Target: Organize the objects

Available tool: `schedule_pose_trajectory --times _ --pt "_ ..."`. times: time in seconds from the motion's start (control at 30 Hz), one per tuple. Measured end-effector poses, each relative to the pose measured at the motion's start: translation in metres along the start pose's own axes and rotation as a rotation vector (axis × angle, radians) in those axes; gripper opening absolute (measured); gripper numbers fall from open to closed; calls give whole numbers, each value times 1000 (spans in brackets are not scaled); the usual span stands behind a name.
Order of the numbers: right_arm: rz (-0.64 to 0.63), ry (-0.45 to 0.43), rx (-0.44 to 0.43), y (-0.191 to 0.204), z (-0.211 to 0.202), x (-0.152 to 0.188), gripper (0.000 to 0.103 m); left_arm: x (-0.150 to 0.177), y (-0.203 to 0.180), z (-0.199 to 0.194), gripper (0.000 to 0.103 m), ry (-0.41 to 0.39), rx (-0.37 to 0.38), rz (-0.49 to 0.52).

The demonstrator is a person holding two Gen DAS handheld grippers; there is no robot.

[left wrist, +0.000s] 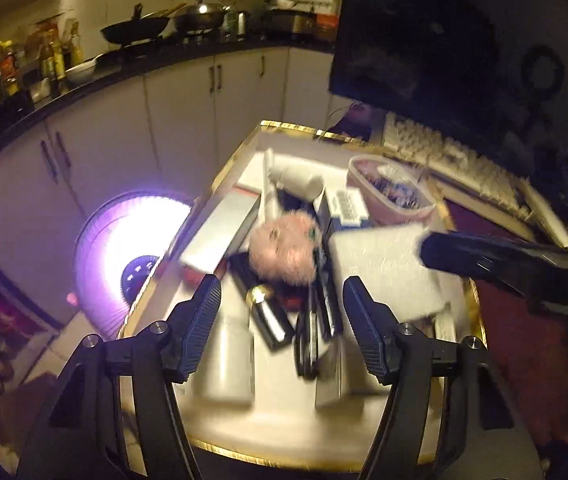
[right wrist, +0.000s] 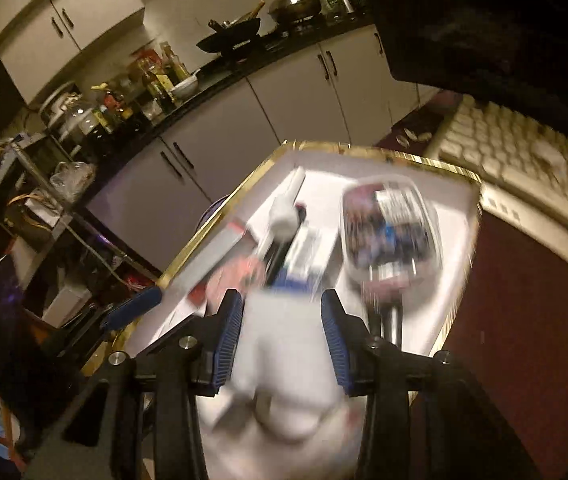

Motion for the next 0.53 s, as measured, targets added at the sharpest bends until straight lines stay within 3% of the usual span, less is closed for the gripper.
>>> schedule_pose_trajectory --times 0.2,0.33,0.4,0.53 --pt "33 -48 10 5 -26 34 41 7 -16 -17 65 -11 -80 93" --pt "50 -74 21 1 -36 45 41 10 -23 -32 78 -45 -149 114" --pt "56 -85 7 1 -41 49 41 11 -25 -35 78 -51 -194 129" --pt "68 -91 -7 1 -43 55 41 13 -24 -37 78 -43 -210 146"
Point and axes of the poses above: each gripper's, at about its wrist camera, not at the fingertips, and z roughly the way its jaws point, y to its left, x to its underside, the point moved 7 cm from there along z, roughly the way its jaws point, and after that the axes turned 2 degrees about -z, right-handed, at the moved point
